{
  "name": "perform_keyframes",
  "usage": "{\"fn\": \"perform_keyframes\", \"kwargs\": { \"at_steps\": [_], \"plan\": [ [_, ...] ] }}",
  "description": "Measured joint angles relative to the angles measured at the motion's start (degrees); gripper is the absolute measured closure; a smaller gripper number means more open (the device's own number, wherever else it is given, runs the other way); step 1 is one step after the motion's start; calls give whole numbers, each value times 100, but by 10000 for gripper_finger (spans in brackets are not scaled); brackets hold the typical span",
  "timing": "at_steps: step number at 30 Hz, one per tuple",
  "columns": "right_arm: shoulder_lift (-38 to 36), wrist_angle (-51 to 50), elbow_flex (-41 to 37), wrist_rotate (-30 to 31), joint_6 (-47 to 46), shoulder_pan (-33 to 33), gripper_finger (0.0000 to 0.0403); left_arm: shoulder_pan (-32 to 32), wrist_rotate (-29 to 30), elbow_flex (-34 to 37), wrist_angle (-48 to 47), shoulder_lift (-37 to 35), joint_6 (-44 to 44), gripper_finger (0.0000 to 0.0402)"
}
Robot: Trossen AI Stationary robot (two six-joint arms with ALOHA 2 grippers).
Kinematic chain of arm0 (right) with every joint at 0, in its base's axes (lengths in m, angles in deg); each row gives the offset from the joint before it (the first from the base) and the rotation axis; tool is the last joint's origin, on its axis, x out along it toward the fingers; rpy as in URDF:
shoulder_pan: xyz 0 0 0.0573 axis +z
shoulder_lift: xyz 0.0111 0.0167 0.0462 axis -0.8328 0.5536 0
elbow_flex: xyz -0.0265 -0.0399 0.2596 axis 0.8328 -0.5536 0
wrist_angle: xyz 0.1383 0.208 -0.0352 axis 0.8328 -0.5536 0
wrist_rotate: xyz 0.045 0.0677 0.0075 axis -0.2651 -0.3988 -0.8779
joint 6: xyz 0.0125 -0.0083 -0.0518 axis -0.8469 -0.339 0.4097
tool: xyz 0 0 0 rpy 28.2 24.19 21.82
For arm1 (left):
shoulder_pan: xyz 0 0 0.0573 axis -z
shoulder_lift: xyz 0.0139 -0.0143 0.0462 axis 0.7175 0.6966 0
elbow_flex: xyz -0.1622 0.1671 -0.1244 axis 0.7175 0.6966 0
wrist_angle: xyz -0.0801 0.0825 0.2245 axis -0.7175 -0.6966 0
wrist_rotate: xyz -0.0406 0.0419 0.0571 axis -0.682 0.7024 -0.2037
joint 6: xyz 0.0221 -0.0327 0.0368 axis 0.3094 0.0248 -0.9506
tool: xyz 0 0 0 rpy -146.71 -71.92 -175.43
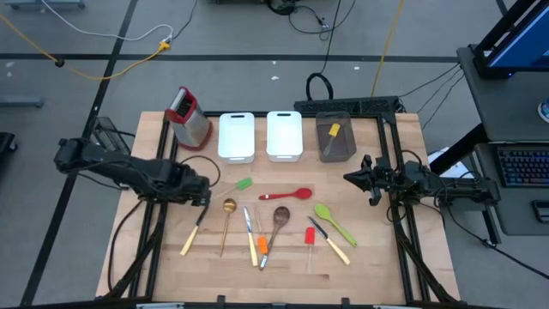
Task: Pick & Place Kitchen Items
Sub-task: Put the green silicone spatula into the black bin
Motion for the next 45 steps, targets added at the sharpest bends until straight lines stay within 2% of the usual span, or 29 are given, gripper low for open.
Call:
{"fn": "perform_keyframes", "kwargs": {
  "at_steps": [7,16,30,38,45],
  "plan": [
    [-1,2,0,9,-2,0,403,6,-9,4,24,174,292,174],
    [0,1,0,-5,-44,0,403,6,-30,4,28,807,336,174],
    [0,2,0,-9,-147,0,403,144,247,15,68,1718,635,174],
    [0,0,0,-21,-159,0,403,181,221,455,869,1743,825,174],
    [0,0,0,-29,-280,0,403,183,351,471,958,1565,778,174]
  ]
}}
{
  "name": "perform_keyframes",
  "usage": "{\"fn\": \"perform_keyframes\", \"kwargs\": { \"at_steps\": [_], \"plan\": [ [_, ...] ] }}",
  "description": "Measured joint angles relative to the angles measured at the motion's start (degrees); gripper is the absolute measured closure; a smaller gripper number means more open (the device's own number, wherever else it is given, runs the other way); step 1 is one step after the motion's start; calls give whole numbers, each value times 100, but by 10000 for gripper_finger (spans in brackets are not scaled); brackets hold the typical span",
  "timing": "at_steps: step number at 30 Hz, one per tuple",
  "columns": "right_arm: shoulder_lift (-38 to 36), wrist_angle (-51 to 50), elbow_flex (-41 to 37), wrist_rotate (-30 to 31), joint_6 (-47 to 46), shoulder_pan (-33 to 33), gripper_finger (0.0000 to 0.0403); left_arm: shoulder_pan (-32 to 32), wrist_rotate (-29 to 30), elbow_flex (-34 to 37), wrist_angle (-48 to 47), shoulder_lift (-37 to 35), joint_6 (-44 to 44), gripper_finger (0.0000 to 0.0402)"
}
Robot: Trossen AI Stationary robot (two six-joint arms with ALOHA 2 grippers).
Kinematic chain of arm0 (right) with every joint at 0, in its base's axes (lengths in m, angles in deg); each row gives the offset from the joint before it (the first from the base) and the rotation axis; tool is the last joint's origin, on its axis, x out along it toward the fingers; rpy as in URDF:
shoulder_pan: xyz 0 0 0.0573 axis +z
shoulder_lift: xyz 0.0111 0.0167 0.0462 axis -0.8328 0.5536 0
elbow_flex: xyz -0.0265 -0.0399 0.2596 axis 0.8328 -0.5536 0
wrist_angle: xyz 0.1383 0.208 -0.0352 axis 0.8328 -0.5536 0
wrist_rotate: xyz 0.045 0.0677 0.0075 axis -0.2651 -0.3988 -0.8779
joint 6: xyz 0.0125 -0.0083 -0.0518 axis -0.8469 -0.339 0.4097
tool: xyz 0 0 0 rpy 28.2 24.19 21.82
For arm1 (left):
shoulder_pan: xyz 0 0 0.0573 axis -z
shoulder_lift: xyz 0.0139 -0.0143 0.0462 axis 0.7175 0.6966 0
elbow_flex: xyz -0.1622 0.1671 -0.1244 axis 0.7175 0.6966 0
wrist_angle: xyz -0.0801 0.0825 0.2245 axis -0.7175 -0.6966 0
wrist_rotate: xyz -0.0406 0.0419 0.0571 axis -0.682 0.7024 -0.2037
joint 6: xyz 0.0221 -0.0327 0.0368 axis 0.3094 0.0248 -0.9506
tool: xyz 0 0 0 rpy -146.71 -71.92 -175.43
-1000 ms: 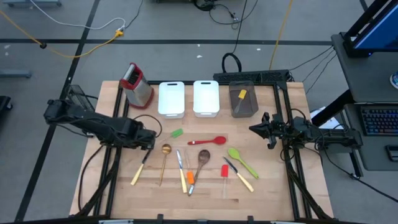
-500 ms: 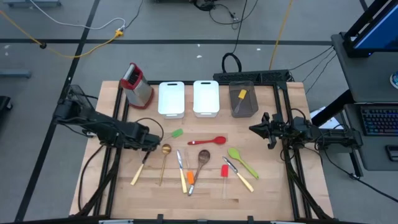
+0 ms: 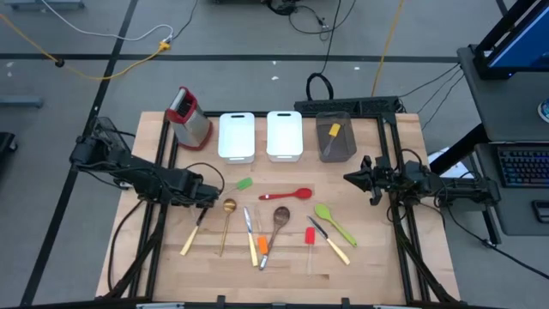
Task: Pick & Place Kitchen Items
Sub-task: Put the green silicone spatula into the black bin
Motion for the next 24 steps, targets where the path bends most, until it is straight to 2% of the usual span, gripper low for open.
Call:
{"fn": "perform_keyframes", "kwargs": {
  "at_steps": [24],
  "plan": [
    [0,0,0,0,-1,1,403,-2,62,-6,-12,-29,-193,174]
  ]
}}
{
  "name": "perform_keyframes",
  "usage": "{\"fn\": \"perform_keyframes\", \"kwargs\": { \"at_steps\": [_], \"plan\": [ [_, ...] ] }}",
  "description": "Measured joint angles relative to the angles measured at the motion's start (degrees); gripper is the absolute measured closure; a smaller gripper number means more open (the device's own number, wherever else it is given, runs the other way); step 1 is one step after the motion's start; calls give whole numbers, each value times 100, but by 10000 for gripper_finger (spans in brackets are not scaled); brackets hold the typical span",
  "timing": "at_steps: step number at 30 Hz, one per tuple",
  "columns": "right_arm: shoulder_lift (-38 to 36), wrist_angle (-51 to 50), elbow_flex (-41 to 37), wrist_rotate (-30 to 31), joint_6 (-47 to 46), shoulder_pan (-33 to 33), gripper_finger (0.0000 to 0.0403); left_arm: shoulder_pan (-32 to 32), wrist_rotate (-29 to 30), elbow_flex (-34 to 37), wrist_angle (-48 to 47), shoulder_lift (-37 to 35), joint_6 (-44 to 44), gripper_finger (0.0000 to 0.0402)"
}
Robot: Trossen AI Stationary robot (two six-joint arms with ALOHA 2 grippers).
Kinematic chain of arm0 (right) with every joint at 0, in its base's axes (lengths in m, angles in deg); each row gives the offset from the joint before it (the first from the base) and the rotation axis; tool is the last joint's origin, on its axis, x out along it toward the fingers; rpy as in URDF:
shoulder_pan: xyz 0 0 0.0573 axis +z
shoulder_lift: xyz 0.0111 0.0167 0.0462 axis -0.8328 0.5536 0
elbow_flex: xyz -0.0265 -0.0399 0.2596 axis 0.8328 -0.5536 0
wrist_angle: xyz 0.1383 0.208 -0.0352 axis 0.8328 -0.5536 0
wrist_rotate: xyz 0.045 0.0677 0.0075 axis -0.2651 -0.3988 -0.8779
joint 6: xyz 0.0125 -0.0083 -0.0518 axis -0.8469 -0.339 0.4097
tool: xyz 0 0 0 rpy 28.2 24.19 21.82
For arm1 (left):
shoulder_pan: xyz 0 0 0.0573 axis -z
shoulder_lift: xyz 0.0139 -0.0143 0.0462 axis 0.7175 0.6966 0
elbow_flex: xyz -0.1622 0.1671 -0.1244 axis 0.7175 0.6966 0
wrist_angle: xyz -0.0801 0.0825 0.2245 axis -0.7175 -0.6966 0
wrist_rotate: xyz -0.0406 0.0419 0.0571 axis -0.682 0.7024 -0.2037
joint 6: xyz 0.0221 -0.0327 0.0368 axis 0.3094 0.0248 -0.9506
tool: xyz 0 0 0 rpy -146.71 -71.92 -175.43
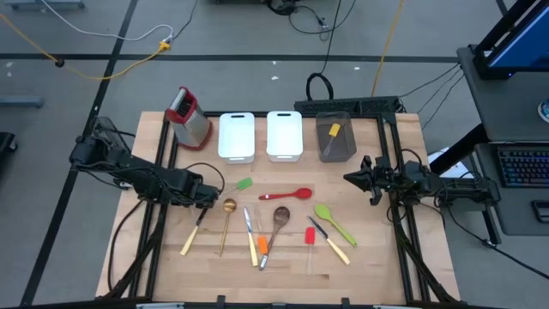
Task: Pick & Place Kitchen Items
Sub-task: Put the green silicone spatula into the black bin
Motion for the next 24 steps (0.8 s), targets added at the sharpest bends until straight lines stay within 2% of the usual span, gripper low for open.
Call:
{"fn": "perform_keyframes", "kwargs": {
  "at_steps": [8,11,20,24],
  "plan": [
    [0,0,0,0,-1,-1,403,0,0,0,5,0,41,174],
    [-2,0,0,0,1,0,403,0,0,0,33,0,56,187],
    [0,0,0,0,-18,-1,403,0,39,-9,120,0,195,310],
    [0,0,0,0,-18,-1,403,0,121,-9,91,0,208,354]
  ]
}}
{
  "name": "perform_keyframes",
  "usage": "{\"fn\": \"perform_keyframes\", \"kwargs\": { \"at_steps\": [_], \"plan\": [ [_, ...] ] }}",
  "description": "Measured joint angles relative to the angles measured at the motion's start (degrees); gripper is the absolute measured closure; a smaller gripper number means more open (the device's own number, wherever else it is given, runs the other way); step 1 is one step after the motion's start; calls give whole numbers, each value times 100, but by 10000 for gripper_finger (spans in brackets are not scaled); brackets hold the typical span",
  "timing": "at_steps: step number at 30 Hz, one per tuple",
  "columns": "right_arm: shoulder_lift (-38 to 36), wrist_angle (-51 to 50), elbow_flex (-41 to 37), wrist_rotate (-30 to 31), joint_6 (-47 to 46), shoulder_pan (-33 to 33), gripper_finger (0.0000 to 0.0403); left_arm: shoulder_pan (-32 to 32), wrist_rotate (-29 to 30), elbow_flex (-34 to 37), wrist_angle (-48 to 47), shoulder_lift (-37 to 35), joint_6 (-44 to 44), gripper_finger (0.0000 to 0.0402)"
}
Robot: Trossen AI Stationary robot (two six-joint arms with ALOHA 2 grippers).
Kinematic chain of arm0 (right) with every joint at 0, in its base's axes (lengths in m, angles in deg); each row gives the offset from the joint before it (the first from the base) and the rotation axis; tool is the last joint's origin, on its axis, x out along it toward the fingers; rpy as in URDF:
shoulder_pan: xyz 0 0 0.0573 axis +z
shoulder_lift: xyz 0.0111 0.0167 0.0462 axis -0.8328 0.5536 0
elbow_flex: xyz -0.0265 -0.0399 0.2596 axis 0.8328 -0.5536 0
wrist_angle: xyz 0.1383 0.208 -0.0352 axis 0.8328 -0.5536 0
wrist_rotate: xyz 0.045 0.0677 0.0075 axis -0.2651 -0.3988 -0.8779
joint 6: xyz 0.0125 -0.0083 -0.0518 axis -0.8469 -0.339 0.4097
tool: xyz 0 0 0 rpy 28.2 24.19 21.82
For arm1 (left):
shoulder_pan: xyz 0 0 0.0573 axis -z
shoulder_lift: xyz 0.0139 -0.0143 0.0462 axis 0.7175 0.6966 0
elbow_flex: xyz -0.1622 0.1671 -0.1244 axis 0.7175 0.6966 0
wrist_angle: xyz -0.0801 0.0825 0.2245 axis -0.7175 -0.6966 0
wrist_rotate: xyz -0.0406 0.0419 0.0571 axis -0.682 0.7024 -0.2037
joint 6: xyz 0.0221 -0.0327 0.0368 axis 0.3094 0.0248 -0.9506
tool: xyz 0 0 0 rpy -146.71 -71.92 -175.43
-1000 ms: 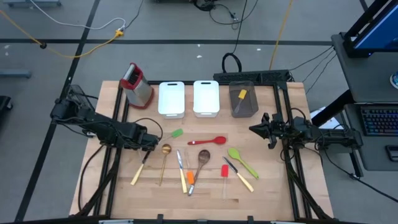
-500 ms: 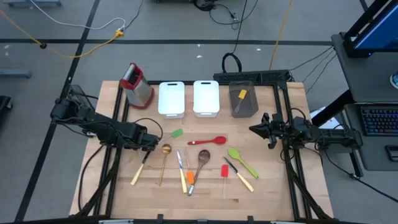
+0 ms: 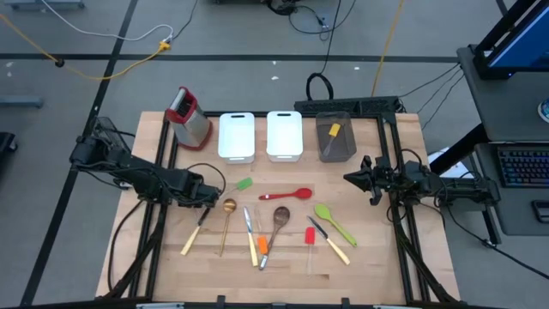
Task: Pick & Place Kitchen Items
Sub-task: Put the green silicone spatula into the black bin
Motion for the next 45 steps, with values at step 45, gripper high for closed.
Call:
{"fn": "perform_keyframes", "kwargs": {
  "at_steps": [45],
  "plan": [
    [-2,2,0,15,-2,0,403,-4,500,25,-387,-588,-311,392]
  ]
}}
